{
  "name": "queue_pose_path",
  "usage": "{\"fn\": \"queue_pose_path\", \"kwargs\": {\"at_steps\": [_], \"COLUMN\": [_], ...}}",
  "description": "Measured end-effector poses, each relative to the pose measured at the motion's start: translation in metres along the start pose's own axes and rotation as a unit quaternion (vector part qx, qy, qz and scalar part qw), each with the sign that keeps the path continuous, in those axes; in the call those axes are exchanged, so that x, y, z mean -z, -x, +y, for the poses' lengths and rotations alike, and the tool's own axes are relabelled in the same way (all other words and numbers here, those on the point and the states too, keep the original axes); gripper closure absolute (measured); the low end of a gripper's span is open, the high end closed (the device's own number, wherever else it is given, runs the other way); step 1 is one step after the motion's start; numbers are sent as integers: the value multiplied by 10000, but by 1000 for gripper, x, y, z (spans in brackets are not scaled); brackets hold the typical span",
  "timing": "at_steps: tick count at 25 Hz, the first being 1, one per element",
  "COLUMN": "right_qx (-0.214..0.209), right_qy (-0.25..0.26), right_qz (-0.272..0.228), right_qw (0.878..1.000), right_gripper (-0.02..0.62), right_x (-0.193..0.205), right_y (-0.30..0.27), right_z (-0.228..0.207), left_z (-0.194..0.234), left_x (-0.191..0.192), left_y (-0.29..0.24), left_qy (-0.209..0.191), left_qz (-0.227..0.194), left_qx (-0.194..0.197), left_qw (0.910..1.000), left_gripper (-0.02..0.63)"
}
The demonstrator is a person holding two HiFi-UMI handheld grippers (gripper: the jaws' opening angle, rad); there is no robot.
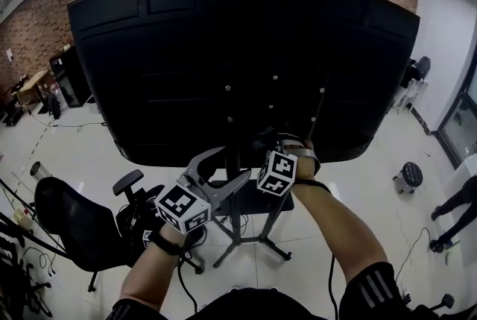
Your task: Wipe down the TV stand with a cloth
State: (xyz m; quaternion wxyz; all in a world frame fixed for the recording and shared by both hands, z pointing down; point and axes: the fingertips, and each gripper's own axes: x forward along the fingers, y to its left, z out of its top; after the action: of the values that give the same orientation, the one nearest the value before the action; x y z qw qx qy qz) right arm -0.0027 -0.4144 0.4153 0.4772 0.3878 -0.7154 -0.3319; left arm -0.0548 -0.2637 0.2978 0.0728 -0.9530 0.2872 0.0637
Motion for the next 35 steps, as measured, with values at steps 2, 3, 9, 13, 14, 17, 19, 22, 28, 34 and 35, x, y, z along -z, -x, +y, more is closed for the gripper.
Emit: {"fn": "queue_pose_path", "kwargs": {"at_steps": [2, 3, 9, 13, 14, 17, 19, 22, 28, 34, 35], "right_qx": [-72, -93, 32, 267, 336, 556, 639, 677, 483, 213, 160], "right_qy": [8, 17, -354, -633, -656, -691, -710, -577, -206, 257, 289], "right_qz": [40, 59, -354, -967, -1119, -1579, -1886, -2264, -2566, -2278, -2231], "right_qw": [10000, 9999, 9987, 9929, 9910, 9835, 9774, 9700, 9651, 9731, 9742], "right_gripper": [565, 565, 565, 565, 565, 565, 565, 565, 565, 565, 565], "right_x": [3, 4, -10, -43, -53, -83, -107, -147, -222, -289, -298], "right_y": [-4, -5, 16, 56, 67, 101, 122, 143, 132, 88, 81], "right_z": [8, 11, -2, -27, -34, -55, -66, -73, -73, -68, -67], "left_z": [1, 1, 1, 5, 5, 8, 12, 21, 39, 60, 65], "left_x": [7, 9, 6, -8, -13, -27, -35, -44, -63, -77, -77], "left_y": [2, 3, 11, 23, 26, 39, 49, 66, 95, 130, 135], "left_qy": [44, 51, 24, -96, -138, -281, -359, -412, -527, -672, -676], "left_qz": [30, 47, 62, -12, -37, -152, -238, -306, -408, -455, -461], "left_qx": [-12, -11, -49, -151, -183, -285, -363, -543, -862, -1164, -1225], "left_qw": [10000, 10000, 10000, 9998, 9997, 9991, 9984, 9972, 9941, 9899, 9891], "left_gripper": [298, 298, 298, 298, 298, 298, 298, 298, 298, 298, 298]}}
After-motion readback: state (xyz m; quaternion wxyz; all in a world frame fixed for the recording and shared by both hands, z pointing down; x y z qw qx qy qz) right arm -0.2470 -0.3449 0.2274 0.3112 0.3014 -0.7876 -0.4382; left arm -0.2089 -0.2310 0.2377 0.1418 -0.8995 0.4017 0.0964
